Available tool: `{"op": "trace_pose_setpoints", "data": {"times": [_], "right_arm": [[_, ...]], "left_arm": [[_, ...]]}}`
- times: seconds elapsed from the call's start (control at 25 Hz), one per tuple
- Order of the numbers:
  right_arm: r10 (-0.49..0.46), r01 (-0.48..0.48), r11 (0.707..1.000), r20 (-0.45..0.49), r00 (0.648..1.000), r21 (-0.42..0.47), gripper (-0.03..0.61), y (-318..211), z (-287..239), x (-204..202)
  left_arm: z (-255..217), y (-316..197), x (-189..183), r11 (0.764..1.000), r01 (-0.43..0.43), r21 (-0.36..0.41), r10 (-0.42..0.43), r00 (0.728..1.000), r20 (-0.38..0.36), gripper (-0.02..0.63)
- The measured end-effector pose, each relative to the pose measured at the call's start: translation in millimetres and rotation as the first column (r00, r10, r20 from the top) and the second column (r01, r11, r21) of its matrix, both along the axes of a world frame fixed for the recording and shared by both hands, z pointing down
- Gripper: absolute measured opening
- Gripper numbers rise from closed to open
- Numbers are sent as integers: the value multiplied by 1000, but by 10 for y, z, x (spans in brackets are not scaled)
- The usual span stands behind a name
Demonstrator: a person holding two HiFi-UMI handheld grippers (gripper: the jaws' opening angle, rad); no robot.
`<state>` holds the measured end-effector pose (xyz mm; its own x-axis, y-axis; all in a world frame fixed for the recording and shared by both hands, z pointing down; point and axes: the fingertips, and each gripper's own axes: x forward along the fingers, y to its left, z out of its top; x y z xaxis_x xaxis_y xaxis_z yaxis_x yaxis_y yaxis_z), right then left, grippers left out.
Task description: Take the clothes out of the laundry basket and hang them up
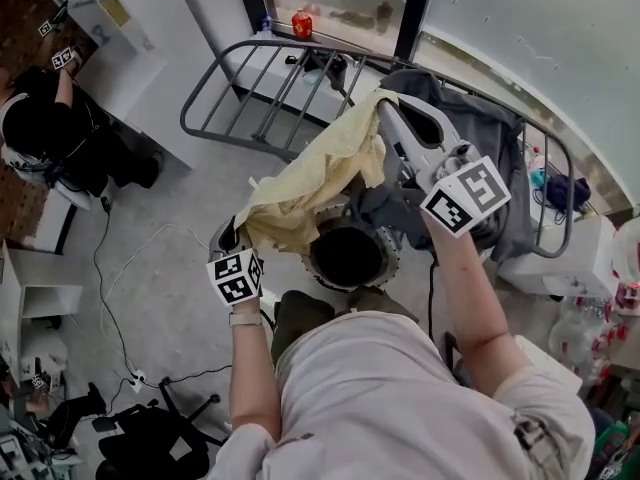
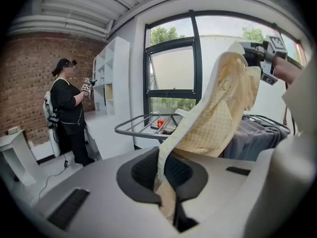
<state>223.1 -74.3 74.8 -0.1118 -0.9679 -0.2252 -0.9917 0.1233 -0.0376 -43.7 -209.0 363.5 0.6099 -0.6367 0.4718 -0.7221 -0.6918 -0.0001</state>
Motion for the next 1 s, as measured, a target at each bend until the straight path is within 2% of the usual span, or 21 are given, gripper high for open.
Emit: {"op": "trace_pose_setpoints", "data": {"times": [0.24,0.4,0.52,0.68,0.84,1.0], "right_arm": [[174,-178,982,-59,983,-68,23,-161,327,-128],[342,-348,929,-67,937,-128,23,-207,625,-310],[426,-429,889,-55,903,-162,23,-282,856,-461],[498,-498,846,-52,866,-193,23,-415,1175,-619],[544,-544,807,-66,836,-230,23,-538,1383,-846],[555,-555,788,-83,828,-266,23,-669,1505,-935]], "left_arm": [[-267,-698,-364,993,-66,95,63,997,37,8],[-411,-1133,-593,976,-171,138,166,985,45,8],[-465,-1447,-718,957,-233,173,226,972,60,8],[-496,-1839,-803,930,-295,218,280,955,96,8],[-668,-2147,-951,906,-316,280,296,949,114,8],[-908,-2453,-939,879,-329,346,300,944,136,7]]}}
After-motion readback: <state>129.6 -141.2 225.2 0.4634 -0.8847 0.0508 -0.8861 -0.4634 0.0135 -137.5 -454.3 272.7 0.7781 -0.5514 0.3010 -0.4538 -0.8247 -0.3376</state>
